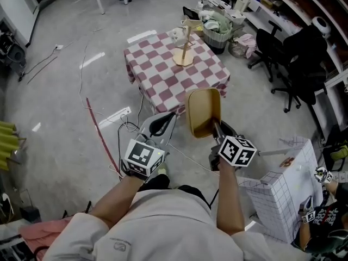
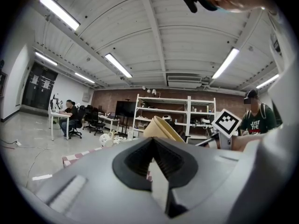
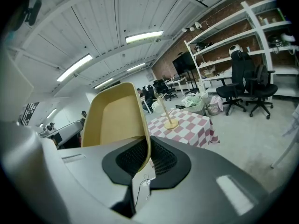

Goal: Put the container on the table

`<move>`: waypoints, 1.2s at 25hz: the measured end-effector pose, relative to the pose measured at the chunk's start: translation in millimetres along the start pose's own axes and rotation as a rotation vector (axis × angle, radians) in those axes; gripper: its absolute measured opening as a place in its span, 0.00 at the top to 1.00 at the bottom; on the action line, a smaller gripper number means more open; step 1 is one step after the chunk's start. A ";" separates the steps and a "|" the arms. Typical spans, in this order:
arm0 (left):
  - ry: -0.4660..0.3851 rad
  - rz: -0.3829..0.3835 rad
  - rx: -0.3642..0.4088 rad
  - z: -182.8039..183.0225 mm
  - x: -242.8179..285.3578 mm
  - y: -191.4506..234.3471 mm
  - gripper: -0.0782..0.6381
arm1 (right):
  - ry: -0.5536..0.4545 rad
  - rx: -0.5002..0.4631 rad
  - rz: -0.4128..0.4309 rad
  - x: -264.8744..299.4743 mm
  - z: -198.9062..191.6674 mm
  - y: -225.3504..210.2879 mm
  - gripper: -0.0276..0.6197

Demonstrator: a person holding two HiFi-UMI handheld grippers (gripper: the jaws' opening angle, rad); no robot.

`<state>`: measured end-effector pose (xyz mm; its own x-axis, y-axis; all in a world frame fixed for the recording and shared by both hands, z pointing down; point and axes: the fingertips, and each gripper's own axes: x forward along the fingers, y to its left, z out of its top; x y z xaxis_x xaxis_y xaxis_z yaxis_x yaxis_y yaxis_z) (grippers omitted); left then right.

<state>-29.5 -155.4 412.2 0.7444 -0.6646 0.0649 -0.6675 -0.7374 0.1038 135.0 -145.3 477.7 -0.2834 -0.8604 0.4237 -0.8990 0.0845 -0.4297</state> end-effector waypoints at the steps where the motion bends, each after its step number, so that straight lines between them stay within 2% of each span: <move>1: -0.001 -0.004 -0.001 -0.1 2.7 8.0 0.88 | 0.001 0.001 -0.006 6.8 0.9 1.4 0.91; 14: 0.029 -0.005 -0.048 -20.3 49.3 74.9 0.88 | 0.071 0.010 -0.024 90.6 6.1 -8.8 0.91; 22: 0.074 0.033 -0.057 -37.7 108.4 115.1 0.88 | 0.152 -0.013 0.013 168.6 20.2 -38.5 0.91; 30: 0.137 0.091 -0.109 -66.6 180.6 158.8 0.88 | 0.247 -0.051 0.046 252.0 31.7 -80.4 0.91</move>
<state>0.4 -384.5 506.4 0.6819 -0.6998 0.2128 -0.7314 -0.6527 0.1974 146.4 -384.9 593.7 -0.3914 -0.7066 0.5895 -0.8973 0.1510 -0.4148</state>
